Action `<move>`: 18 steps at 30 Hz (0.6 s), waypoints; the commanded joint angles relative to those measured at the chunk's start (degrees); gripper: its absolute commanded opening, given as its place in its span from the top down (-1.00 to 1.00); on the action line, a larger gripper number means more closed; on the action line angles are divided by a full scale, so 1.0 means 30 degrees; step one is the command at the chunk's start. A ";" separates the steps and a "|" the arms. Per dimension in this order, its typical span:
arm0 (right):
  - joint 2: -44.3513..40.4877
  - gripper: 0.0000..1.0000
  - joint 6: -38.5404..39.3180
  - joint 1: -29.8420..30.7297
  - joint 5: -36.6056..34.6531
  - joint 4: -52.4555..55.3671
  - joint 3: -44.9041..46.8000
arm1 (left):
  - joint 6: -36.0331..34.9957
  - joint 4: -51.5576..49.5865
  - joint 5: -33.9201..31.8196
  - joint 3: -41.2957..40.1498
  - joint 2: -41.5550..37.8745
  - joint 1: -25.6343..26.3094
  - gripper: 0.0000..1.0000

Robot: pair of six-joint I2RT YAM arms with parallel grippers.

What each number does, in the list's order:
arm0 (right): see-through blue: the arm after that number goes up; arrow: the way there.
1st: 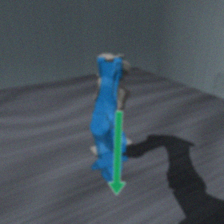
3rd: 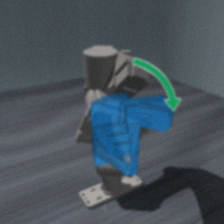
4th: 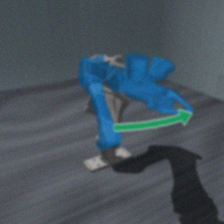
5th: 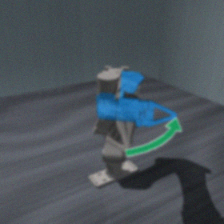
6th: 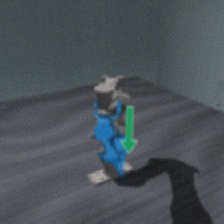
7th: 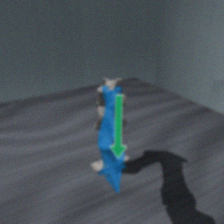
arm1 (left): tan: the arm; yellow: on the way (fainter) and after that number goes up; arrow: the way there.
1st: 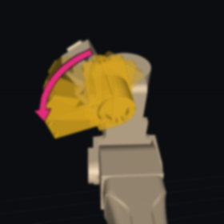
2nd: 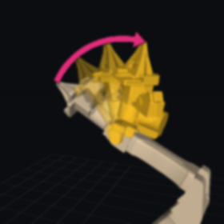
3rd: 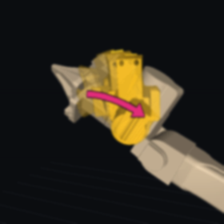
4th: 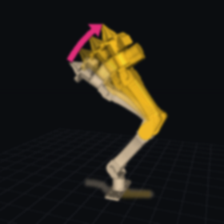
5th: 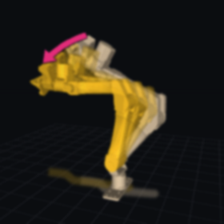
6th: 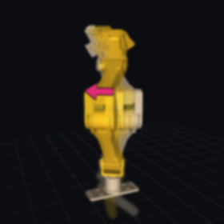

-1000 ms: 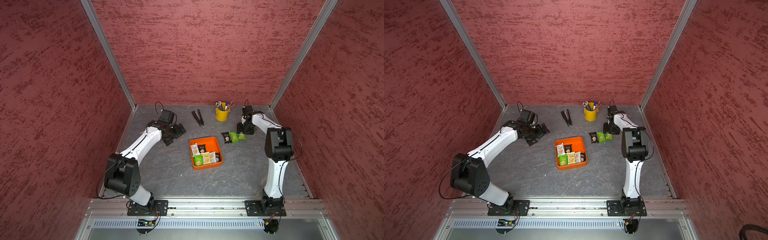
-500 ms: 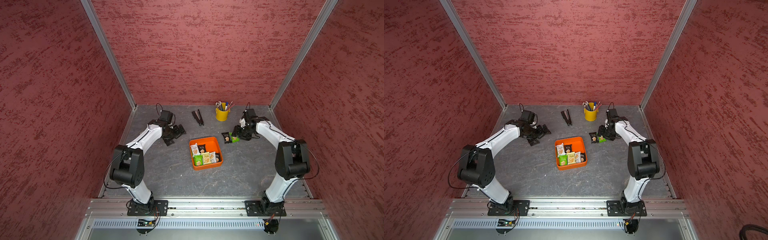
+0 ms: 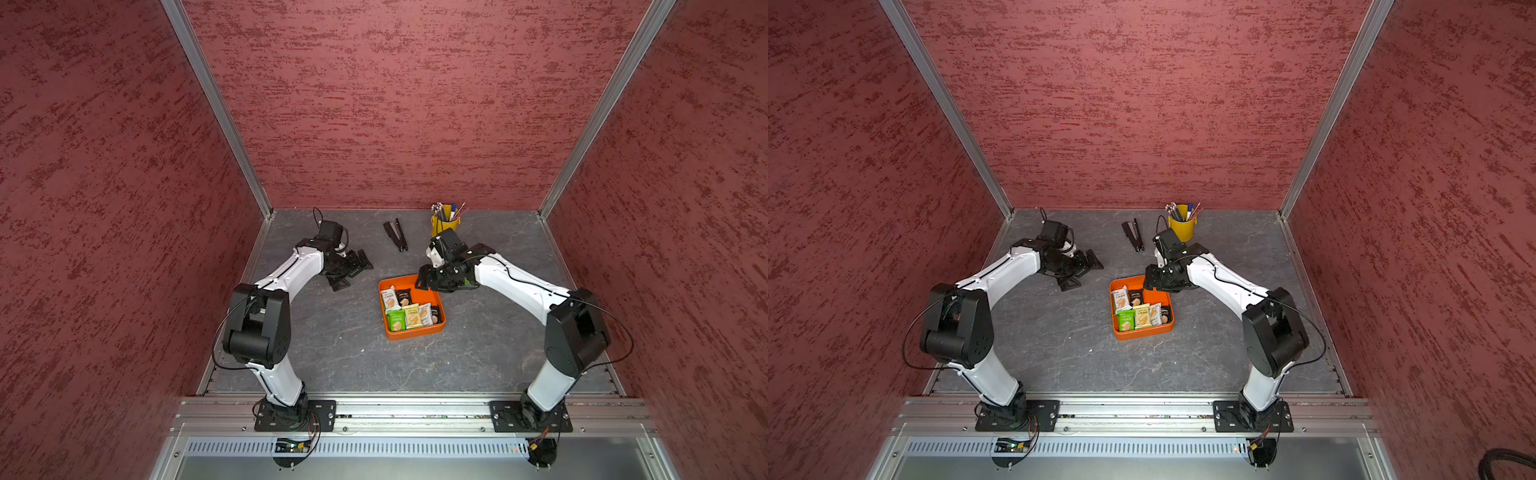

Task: Take the cookies out of the storage box
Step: Pick up the cookie from the storage box.

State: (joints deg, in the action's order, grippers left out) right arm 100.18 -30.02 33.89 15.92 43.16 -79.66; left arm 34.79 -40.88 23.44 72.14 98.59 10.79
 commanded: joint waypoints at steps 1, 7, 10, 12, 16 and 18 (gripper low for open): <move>0.0850 -0.16 -0.0372 0.0967 -0.0714 0.0816 -0.0740 | -0.0747 0.0035 0.0221 -0.0250 -0.0388 -0.0272 -0.99; 0.1406 -0.16 -0.0218 0.2538 -0.1559 0.2086 -0.1104 | -0.0991 -0.0111 0.0038 -0.1064 -0.1190 -0.0676 -0.99; 0.1553 -0.19 -0.0174 0.3143 -0.2201 0.2479 -0.1003 | -0.1094 -0.0227 -0.0038 -0.1339 -0.1489 -0.0933 -0.99; 0.1761 -0.20 -0.0159 0.3484 -0.2650 0.2672 -0.0988 | -0.1208 -0.0359 -0.0105 -0.1407 -0.1671 -0.1039 -0.99; 0.2653 -0.21 -0.0188 0.4117 -0.3188 0.2695 -0.1128 | -0.1484 -0.0664 -0.0145 -0.1327 -0.1778 -0.1180 -0.99; 0.3130 -0.20 -0.0295 0.4430 -0.3846 0.2775 -0.1328 | -0.1545 -0.0776 -0.0138 -0.1285 -0.1776 -0.1231 -0.99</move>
State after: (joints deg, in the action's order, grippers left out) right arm 107.79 -30.26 46.00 8.54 49.93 -81.93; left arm 31.73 -42.22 23.49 68.47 94.56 7.49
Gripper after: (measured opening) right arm 0.602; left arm 0.997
